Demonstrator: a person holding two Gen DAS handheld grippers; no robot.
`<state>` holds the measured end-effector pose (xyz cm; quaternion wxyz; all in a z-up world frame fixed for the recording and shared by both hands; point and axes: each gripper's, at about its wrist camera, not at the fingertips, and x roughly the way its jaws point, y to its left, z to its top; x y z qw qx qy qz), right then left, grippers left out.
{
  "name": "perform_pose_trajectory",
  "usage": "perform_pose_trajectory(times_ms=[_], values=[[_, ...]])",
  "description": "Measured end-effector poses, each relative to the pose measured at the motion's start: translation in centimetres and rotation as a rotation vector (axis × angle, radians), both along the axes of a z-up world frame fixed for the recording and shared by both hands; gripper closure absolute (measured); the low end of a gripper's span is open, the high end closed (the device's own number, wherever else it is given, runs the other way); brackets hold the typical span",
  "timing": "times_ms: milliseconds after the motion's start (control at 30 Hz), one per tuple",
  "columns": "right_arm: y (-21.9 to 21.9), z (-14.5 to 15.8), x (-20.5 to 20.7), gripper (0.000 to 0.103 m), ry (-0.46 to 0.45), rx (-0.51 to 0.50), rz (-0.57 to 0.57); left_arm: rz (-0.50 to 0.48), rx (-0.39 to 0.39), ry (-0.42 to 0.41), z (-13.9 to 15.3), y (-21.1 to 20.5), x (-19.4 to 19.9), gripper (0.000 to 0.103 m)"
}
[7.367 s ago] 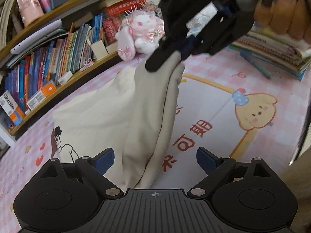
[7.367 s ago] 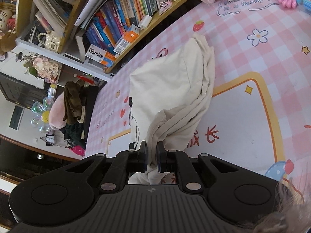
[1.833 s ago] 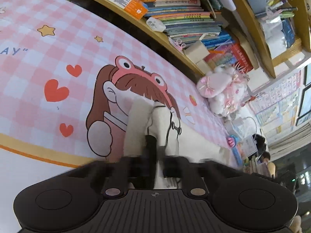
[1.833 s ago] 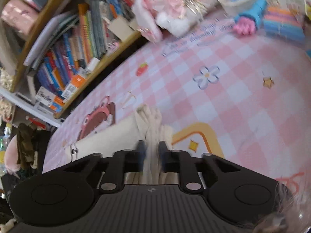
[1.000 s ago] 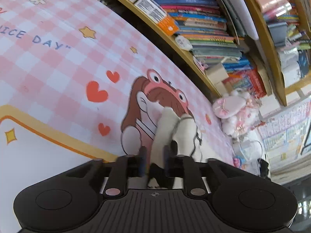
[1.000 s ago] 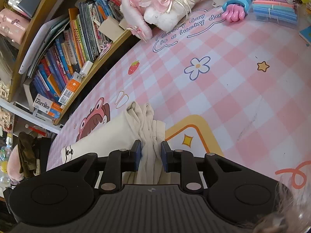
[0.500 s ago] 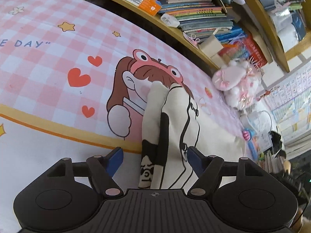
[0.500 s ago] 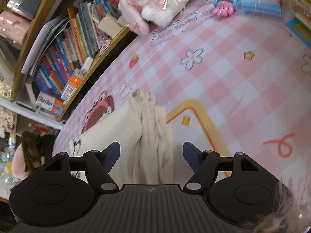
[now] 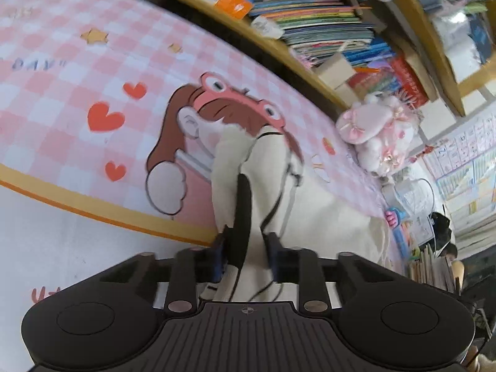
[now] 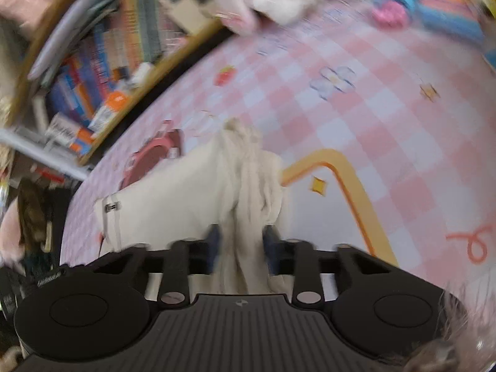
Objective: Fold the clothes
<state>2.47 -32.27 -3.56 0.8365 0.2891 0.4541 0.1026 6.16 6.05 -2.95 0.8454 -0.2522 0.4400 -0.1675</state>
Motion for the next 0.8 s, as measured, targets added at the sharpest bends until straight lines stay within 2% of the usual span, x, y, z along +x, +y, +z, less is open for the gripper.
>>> perform_pose_trajectory(times_ms=[100,167,200,267,300,333,367,433,467,533,633,667,700,767,800], values=[[1.5,1.9,-1.0,0.083,-0.128,-0.117,0.084,-0.025,0.054,-0.04,1.0,-0.9,-0.7,0.081],[1.8,2.3,-1.5,0.083,-0.166,-0.15,0.113,-0.022,0.054,-0.015,0.7,-0.6,-0.6,0.08],[1.7,2.1,-1.6,0.083,-0.157,-0.149,0.113,-0.021,0.054,-0.003,0.5,-0.5,-0.5,0.08],[1.1,1.4,-1.3,0.082,-0.109,-0.119,0.087,-0.018,0.052,0.021,0.1,-0.3,-0.4,0.069],[0.6,1.0,-1.2,0.08,-0.08,-0.091,0.064,0.0,0.023,0.048,-0.2,0.2,-0.3,0.066],[0.1,0.6,-1.2,0.073,-0.056,-0.065,0.041,0.012,-0.001,0.065,-0.6,0.5,-0.2,0.057],[-0.3,0.3,-1.2,0.062,-0.033,-0.039,0.017,0.024,-0.025,0.081,-1.0,0.8,-0.1,0.051],[-1.0,-0.3,-1.3,0.048,0.012,0.013,-0.026,0.028,-0.059,0.101,-1.6,0.9,-0.1,0.05],[-1.3,-0.6,-1.3,0.047,0.035,0.038,-0.045,0.03,-0.075,0.11,-1.9,1.0,0.0,0.046],[-1.8,-1.2,-1.5,0.046,0.051,0.095,-0.079,0.031,-0.087,0.102,-2.0,0.8,0.0,0.045],[-1.7,-1.4,-1.4,0.049,0.053,0.132,-0.088,0.035,-0.089,0.093,-2.1,0.3,0.0,0.048],[-1.4,-1.4,-1.3,0.057,0.053,0.118,-0.076,0.037,-0.089,0.091,-2.1,0.2,0.0,0.052],[-1.0,-1.3,-1.1,0.06,0.053,0.104,-0.063,0.035,-0.077,0.096,-2.1,0.0,0.1,0.059],[0.0,-0.6,-1.4,0.069,0.008,0.032,-0.023,0.029,-0.043,0.084,-1.8,-0.4,-0.2,0.074],[0.4,-0.2,-1.5,0.073,-0.015,-0.005,-0.003,0.025,-0.021,0.068,-1.4,-0.7,-0.5,0.077]])
